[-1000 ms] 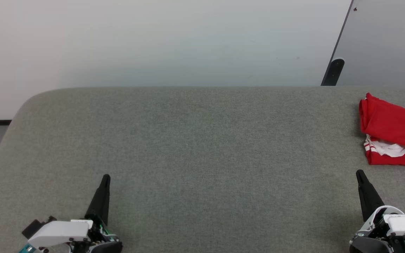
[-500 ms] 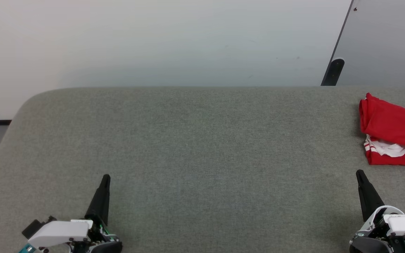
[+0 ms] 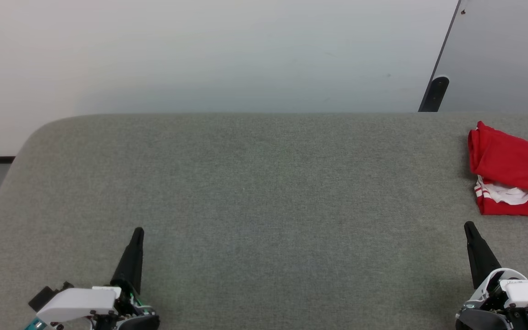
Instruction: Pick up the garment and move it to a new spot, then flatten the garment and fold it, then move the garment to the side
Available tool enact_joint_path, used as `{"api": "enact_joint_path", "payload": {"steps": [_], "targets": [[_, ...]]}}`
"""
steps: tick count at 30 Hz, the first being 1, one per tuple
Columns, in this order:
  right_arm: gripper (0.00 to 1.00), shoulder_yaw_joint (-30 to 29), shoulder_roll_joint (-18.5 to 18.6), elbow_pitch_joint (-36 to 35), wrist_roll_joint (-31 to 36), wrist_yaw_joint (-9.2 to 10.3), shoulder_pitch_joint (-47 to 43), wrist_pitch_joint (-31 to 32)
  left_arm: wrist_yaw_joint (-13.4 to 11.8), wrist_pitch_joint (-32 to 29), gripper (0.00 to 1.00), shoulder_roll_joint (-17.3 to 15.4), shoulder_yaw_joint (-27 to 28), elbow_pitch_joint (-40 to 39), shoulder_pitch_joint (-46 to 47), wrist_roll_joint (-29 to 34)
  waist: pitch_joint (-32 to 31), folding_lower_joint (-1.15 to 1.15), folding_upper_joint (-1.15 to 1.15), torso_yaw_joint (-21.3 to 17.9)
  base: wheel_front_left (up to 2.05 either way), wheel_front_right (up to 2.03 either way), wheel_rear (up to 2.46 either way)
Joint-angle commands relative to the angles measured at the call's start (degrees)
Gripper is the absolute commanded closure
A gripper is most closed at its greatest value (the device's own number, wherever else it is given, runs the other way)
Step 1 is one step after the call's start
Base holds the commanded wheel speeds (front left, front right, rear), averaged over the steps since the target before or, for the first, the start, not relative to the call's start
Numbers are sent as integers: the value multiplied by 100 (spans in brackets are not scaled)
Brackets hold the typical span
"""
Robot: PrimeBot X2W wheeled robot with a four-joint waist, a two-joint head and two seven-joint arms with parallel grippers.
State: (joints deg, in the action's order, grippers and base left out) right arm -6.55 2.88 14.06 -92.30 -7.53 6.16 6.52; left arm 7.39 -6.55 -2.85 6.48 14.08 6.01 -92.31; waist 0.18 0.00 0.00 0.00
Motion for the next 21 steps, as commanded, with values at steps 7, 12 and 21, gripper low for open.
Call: {"api": "enact_joint_path", "payload": {"steps": [7,12,21], "targets": [[100,-3,-14,3,-23,7,18,3,23,-16,100,6,11,0,52,-20,0,0,0,0,0,0,0],[100,-3,-14,3,-23,7,18,2,23,-16,100,6,11,0,52,-20,0,0,0,0,0,0,0],[100,-2,-14,3,-23,8,18,2,23,-16,100,6,11,0,52,-21,0,0,0,0,0,0,0]]}}
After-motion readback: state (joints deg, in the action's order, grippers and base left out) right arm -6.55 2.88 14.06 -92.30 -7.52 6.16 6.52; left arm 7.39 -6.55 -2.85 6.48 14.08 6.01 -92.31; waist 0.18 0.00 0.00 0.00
